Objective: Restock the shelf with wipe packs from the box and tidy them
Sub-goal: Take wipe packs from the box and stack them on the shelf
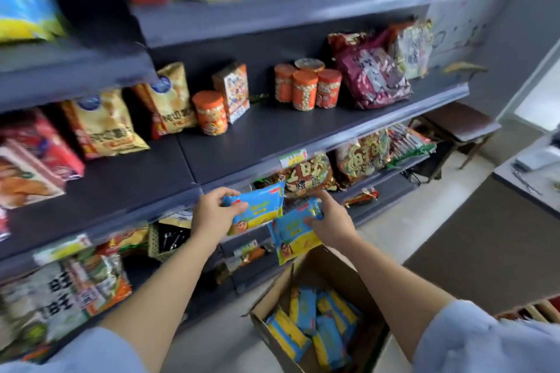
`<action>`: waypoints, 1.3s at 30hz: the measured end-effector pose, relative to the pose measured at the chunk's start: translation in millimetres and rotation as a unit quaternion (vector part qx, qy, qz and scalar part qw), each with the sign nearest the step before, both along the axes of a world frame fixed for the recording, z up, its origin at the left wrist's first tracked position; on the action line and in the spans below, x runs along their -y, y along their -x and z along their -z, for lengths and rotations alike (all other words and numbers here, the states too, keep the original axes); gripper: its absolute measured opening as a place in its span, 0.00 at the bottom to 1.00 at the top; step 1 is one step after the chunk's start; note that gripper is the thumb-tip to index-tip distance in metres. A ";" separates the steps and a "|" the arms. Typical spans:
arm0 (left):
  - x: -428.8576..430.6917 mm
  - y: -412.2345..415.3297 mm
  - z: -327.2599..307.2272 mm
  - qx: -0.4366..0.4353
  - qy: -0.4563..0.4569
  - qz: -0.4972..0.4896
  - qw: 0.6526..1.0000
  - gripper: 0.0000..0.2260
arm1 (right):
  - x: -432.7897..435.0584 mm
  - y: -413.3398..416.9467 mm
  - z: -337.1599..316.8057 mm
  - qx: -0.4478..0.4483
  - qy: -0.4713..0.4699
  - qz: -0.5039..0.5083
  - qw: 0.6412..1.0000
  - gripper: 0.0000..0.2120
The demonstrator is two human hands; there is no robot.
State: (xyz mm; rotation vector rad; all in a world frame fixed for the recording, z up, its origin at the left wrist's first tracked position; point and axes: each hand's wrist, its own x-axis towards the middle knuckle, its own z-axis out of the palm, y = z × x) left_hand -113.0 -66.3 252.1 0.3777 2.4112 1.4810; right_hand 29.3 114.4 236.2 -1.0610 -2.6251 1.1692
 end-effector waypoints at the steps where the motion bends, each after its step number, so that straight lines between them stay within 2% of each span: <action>1: 11.1 2.9 -11.0 -0.015 -0.004 -0.015 1.000 0.08 | 5.9 7.6 -9.4 -0.009 -0.007 -0.015 1.000 0.22; 8: 98.5 18.3 -82.7 -0.117 -0.012 -0.119 0.986 0.08 | 64.2 60.8 -72.0 -0.067 -0.060 -0.121 0.989 0.14; 12: 155.2 26.0 -113.5 -0.142 -0.038 -0.181 0.972 0.12 | 107.8 86.7 -102.2 -0.100 -0.058 -0.173 0.978 0.13; 21: 287.9 39.5 -163.8 -0.179 -0.082 -0.256 0.946 0.08 | 218.4 135.0 -160.9 -0.160 -0.041 -0.254 0.953 0.10; 25: 346.8 48.8 -182.7 -0.184 -0.101 -0.275 0.938 0.10 | 263.2 150.7 -183.5 -0.181 -0.055 -0.285 0.940 0.08; 30: 408.2 54.1 -204.4 -0.232 -0.073 -0.281 0.928 0.10 | 316.8 167.8 -212.6 -0.219 -0.084 -0.309 0.922 0.08; 33: 437.1 58.1 -215.2 -0.257 -0.058 -0.274 0.925 0.10 | 347.7 175.5 -229.6 -0.241 -0.121 -0.324 0.907 0.13; 39: 487.6 59.1 -238.7 -0.292 0.013 -0.260 0.920 0.06 | 404.6 193.6 -252.8 -0.276 -0.170 -0.329 0.887 0.06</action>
